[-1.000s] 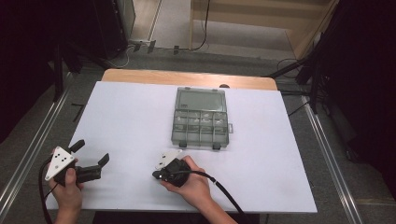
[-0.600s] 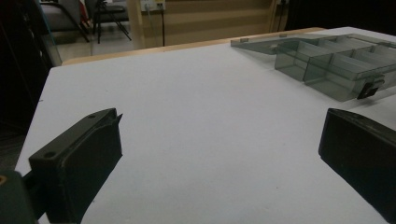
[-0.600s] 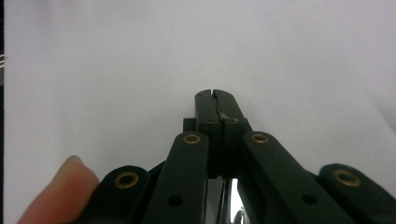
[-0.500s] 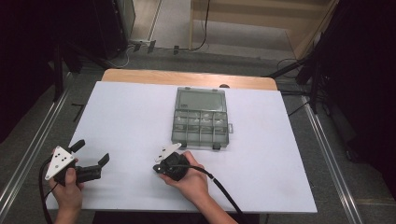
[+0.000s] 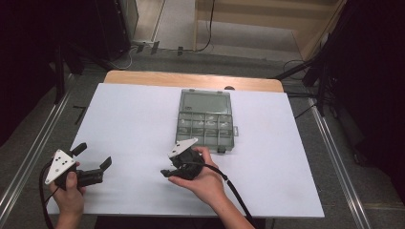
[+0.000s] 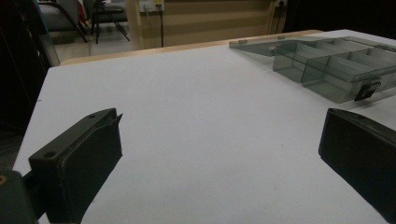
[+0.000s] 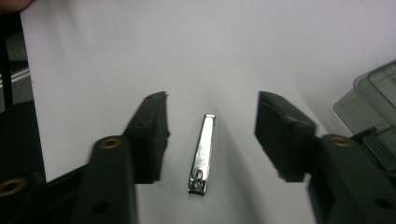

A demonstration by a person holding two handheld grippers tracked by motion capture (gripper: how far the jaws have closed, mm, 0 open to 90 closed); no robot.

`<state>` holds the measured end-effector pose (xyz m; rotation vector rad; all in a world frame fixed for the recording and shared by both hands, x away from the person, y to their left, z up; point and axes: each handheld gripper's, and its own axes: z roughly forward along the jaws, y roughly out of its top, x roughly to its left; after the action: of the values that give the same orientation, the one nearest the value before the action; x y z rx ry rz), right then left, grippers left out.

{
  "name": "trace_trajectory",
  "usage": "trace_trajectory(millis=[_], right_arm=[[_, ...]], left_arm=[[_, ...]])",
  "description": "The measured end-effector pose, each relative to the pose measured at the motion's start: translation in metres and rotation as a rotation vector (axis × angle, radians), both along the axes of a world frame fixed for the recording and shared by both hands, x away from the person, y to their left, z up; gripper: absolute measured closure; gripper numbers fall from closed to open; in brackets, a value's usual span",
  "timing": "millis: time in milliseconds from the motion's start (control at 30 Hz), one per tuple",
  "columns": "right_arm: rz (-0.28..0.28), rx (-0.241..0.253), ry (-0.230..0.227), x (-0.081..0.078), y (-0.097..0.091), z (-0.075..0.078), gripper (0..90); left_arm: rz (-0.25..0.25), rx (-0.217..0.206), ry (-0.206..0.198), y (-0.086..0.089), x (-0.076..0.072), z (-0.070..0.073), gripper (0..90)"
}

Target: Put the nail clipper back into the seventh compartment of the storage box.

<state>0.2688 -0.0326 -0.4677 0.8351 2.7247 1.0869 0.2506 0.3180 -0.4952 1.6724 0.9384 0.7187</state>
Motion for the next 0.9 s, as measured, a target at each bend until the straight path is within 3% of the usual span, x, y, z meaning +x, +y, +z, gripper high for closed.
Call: trace_trajectory(millis=[33,67,100,133,167,233,333,433,533,567,600,633,767,800,833,900], right_arm=[[0.006,-0.004,0.009,-0.001,0.001,0.000,33.6],[-0.003,-0.034,0.027,-0.003,0.003,0.000,22.0],[-0.003,-0.034,0.027,-0.003,0.003,0.000,22.0],[-0.004,-0.064,0.055,-0.003,0.005,-0.001,11.8],[-0.004,-0.064,0.055,-0.003,0.005,-0.001,11.8],[-0.018,-0.092,0.071,-0.004,0.008,-0.003,0.0],[-0.024,-0.098,0.108,-0.002,0.009,-0.005,0.0],[-0.052,-0.154,0.112,-0.003,0.012,-0.008,0.2],[-0.086,-0.202,0.114,-0.005,0.017,-0.011,13.8],[-0.086,-0.202,0.114,-0.005,0.017,-0.011,13.8],[-0.107,-0.216,0.118,-0.006,0.018,-0.012,21.0],[-0.107,-0.216,0.118,-0.006,0.018,-0.012,21.0],[-0.114,-0.232,0.127,-0.006,0.018,-0.014,37.9],[-0.101,-0.216,0.150,-0.004,0.017,-0.015,41.8],[-0.101,-0.216,0.150,-0.004,0.017,-0.015,41.8],[-0.133,-0.218,0.166,-0.006,0.018,-0.015,47.1]], left_arm=[[0.000,0.000,0.001,0.000,0.000,0.000,0.0],[-0.002,-0.001,0.003,0.000,0.000,0.000,0.0],[-0.002,-0.001,0.003,0.000,0.000,0.000,0.0],[-0.004,-0.003,0.005,0.000,0.000,0.000,0.0],[-0.005,-0.005,0.005,0.001,0.000,0.000,0.0],[-0.007,-0.009,0.005,0.001,0.000,0.000,0.0],[-0.008,-0.007,0.005,0.001,0.000,0.000,0.0],[-0.007,-0.005,0.004,0.001,0.000,0.000,0.0],[-0.008,-0.006,0.005,0.001,0.000,0.000,0.0],[-0.008,-0.006,0.005,0.001,0.000,0.000,0.0],[-0.007,-0.004,0.005,0.001,0.000,0.000,0.0],[-0.007,-0.004,0.005,0.001,0.000,0.000,0.0],[-0.007,-0.006,0.003,0.000,0.000,0.000,0.0],[-0.008,-0.003,0.004,0.001,0.000,0.000,0.0],[-0.008,-0.003,0.004,0.001,0.000,0.000,0.0],[-0.008,-0.004,0.002,0.000,0.000,0.000,0.0]])
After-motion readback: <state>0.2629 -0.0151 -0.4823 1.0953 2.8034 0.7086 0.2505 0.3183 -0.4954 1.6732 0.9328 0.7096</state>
